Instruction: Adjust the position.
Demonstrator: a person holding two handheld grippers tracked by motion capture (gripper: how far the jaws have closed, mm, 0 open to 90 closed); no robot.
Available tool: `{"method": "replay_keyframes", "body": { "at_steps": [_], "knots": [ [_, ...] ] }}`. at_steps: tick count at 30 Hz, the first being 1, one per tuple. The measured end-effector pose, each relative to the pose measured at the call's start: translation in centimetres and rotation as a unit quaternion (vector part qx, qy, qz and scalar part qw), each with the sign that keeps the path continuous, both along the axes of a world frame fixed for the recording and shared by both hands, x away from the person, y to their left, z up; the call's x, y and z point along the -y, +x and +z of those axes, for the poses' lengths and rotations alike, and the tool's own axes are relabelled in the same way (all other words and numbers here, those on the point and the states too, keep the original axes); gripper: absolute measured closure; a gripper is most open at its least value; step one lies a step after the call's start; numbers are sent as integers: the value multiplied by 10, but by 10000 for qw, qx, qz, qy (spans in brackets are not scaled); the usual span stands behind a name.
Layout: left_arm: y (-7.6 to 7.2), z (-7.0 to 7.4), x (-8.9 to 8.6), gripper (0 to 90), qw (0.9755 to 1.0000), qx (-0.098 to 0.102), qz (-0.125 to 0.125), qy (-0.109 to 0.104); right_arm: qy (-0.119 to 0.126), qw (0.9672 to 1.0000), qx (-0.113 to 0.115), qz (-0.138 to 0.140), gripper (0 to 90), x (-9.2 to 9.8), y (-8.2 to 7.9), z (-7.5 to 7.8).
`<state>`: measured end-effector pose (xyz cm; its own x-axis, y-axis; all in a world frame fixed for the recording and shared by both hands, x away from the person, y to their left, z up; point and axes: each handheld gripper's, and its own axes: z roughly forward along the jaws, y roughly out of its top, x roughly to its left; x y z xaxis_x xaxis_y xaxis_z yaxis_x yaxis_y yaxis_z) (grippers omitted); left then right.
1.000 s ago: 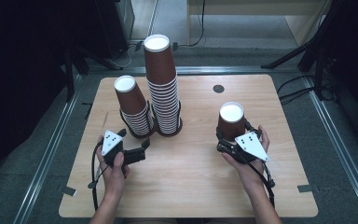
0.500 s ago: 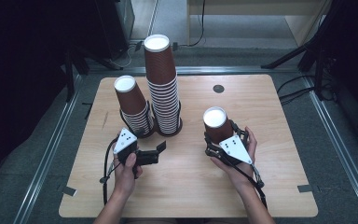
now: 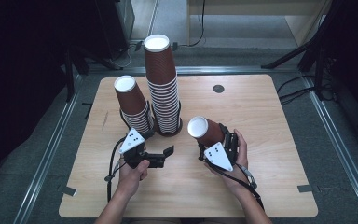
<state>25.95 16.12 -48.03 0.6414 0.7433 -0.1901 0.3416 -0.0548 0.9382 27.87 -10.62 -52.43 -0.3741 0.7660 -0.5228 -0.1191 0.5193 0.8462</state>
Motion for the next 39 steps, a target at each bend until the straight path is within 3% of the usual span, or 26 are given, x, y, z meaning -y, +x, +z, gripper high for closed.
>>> {"method": "replay_keyframes", "body": {
  "at_steps": [3, 8, 12, 20, 33, 36, 39],
  "knots": [
    [-1, 2, 3, 8, 9999, 9, -82, -76, -316, 9994, 119, 109, 110, -5, -3, -3],
    [-3, 3, 7, 8, 9995, -23, -294, -146, -637, 9974, 298, 154, 110, -11, -8, -5],
    [-4, 3, 10, 8, 9992, -31, -377, -156, -937, 9940, 489, 265, 110, -15, -11, -6],
    [-6, 5, 19, 8, 9981, -51, -608, -98, -1356, 9879, 662, 348, 109, -23, -14, -8],
    [-7, 2, 24, 39, 9971, -174, -744, -67, -1777, 9776, 947, 610, 106, -35, -23, -10],
    [-7, 3, 25, 58, 9967, -174, -791, -60, -1799, 9771, 952, 626, 105, -37, -25, -10],
    [-6, 2, 26, 63, 9967, -204, -783, -65, -1890, 9745, 1016, 651, 105, -38, -26, -11]
  ]
}}
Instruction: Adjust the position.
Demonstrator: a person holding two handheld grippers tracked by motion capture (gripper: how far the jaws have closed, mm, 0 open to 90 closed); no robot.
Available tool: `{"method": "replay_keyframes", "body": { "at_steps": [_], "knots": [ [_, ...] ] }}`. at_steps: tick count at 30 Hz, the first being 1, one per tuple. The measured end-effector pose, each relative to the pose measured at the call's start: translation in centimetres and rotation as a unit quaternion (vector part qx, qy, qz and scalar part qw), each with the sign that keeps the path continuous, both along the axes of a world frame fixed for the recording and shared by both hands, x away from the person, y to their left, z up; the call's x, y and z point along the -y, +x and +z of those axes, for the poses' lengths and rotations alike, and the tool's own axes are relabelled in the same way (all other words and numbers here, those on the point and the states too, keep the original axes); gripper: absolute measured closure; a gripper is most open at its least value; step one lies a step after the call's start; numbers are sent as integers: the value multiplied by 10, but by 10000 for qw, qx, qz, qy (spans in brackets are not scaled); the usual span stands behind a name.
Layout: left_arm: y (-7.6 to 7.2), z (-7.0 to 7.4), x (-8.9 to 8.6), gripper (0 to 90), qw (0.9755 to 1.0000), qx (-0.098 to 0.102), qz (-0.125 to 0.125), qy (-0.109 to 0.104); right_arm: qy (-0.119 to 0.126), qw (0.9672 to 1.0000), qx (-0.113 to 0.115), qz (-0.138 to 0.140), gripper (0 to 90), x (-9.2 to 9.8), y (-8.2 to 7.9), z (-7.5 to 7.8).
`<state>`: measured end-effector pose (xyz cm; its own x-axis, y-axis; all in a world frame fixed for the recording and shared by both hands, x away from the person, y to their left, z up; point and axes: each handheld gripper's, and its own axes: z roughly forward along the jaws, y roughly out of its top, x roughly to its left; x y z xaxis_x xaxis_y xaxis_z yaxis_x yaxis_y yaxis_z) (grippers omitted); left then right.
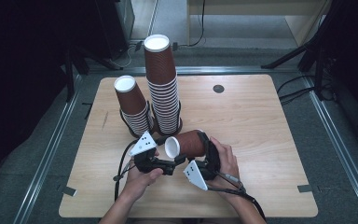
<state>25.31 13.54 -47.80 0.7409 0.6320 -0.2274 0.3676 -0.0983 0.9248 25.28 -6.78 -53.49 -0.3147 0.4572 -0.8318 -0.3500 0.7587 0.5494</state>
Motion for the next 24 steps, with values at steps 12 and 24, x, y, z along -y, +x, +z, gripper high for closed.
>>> {"method": "replay_keyframes", "body": {
  "at_steps": [12, 24],
  "knots": [
    [-1, 1, 0, 206, 10000, 37, 21, 13, -210, 9996, 136, 111, 93, -6, -3, -4],
    [3, 4, -18, 224, 9987, 36, 297, -403, 460, 9986, -139, 215, 0, 6, -6, 1]
  ]
}}
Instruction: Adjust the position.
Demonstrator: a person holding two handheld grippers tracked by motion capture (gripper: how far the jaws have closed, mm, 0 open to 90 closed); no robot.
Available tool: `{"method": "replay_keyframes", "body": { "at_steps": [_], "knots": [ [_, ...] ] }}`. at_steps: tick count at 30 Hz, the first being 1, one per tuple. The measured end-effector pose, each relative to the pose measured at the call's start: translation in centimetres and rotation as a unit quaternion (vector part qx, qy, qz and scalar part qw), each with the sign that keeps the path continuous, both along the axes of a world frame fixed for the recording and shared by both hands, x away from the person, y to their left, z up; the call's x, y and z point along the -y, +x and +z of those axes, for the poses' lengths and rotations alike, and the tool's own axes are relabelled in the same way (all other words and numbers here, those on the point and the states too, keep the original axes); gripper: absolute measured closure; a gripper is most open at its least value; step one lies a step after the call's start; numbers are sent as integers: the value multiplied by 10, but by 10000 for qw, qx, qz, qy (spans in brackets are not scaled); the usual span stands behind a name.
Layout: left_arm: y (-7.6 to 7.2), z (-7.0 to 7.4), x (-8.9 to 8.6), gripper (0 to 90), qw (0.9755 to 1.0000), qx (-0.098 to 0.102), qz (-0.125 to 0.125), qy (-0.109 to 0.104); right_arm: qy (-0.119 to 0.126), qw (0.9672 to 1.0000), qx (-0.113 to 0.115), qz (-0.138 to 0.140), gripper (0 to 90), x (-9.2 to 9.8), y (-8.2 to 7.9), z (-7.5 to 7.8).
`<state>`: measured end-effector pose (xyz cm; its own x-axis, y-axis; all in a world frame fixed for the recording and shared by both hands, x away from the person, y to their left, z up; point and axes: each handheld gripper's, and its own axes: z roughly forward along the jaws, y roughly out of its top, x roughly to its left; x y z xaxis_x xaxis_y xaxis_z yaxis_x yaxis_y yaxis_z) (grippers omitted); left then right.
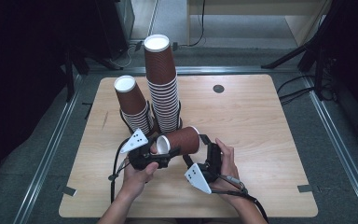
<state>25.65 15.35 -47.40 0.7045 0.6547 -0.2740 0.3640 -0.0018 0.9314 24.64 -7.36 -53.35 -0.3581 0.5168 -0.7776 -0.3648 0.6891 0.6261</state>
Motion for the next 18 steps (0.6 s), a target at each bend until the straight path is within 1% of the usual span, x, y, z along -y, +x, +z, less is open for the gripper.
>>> {"method": "replay_keyframes", "body": {
  "at_steps": [1, 3, 5, 6, 7, 10, 11, 13, 15, 16, 17, 18],
  "knots": [
    [0, 0, -1, 224, 10000, 3, 10, 12, 71, 10000, -19, -11, 0, 3, 1, 1],
    [0, -1, -1, 224, 10000, 2, 19, 9, 285, 9994, -171, -96, 0, 9, 3, 3],
    [0, -2, -1, 224, 10000, -4, 21, -5, 474, 9981, -328, -198, 0, 16, 4, 4],
    [0, -2, -1, 224, 10000, -4, 21, -5, 474, 9981, -328, -198, 0, 16, 4, 4],
    [0, -2, -1, 224, 10000, 4, 30, 10, 681, 9960, -494, -286, 0, 22, 5, 5],
    [0, -2, -1, 224, 10000, 21, 47, 22, 926, 9917, -792, -413, 0, 31, 4, 5],
    [0, -2, -1, 224, 10000, 26, 60, 19, 992, 9903, -873, -425, 0, 34, 3, 6],
    [1, -1, -1, 224, 10000, 34, 88, 0, 1149, 9865, -1081, -429, 0, 41, 2, 7],
    [1, -1, -2, 225, 9999, 50, 97, -5, 1320, 9820, -1256, -505, 0, 48, 1, 8],
    [1, -1, -2, 225, 9999, 52, 105, -1, 1477, 9782, -1346, -561, 0, 51, 1, 8],
    [1, -1, -2, 225, 9999, 46, 111, -14, 1698, 9732, -1430, -605, 0, 55, 1, 8],
    [1, -1, -3, 225, 9999, 40, 115, -22, 2004, 9649, -1581, -621, 0, 59, 1, 9]
  ]
}}
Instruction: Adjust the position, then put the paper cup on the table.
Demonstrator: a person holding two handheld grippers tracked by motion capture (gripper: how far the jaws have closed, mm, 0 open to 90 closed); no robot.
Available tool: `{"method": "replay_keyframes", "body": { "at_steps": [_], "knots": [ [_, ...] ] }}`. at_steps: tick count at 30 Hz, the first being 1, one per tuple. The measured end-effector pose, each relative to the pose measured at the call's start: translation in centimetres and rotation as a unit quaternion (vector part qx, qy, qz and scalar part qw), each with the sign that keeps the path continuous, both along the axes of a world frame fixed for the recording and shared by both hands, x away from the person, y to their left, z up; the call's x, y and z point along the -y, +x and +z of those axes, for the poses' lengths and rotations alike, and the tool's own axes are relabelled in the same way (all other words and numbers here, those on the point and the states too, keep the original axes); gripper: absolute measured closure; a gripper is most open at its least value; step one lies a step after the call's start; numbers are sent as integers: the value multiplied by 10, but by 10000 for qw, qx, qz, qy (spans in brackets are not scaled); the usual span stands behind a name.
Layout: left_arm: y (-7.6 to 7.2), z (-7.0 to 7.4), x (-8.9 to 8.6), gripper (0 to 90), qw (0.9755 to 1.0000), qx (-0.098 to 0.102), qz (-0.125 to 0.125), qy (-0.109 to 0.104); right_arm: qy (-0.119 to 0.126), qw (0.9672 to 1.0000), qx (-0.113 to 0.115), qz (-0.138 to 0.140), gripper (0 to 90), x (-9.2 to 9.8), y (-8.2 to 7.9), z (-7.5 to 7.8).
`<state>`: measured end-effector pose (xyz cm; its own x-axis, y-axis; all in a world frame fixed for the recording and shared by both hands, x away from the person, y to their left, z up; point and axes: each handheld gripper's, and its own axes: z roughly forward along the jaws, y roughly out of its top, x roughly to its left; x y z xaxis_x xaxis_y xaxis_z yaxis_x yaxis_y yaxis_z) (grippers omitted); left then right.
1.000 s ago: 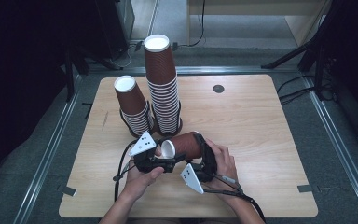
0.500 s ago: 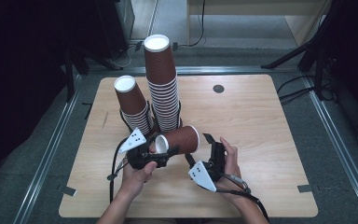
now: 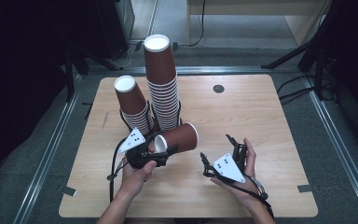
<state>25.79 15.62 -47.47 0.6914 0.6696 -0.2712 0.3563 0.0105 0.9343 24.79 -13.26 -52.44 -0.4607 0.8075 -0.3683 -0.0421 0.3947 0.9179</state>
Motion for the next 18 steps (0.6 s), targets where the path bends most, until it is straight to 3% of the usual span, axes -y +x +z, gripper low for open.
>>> {"method": "replay_keyframes", "body": {
  "at_steps": [2, 3, 9, 15, 16, 17, 18],
  "knots": [
    [1, 0, 0, 226, 10000, 4, -6, -28, 620, 9977, -249, -84, 0, 7, 2, 1],
    [1, 0, 0, 226, 10000, 4, -9, -37, 817, 9960, -334, -139, 0, 9, 3, 2],
    [1, -1, -1, 225, 10000, -23, 14, -41, 1333, 9881, -628, -435, 0, 14, 5, 1],
    [1, -1, -1, 225, 10000, -18, 44, -19, 2070, 9725, -961, -475, 0, 14, 0, 1],
    [1, -1, -1, 225, 10000, -18, 44, -19, 2070, 9725, -961, -475, 0, 14, 0, 1],
    [1, -2, -1, 225, 10000, -24, 55, -30, 2364, 9643, -1123, -417, 0, 14, -2, 2],
    [2, -2, -1, 225, 10000, -29, 70, -32, 2525, 9589, -1239, -365, 0, 13, -3, 2]
  ]
}}
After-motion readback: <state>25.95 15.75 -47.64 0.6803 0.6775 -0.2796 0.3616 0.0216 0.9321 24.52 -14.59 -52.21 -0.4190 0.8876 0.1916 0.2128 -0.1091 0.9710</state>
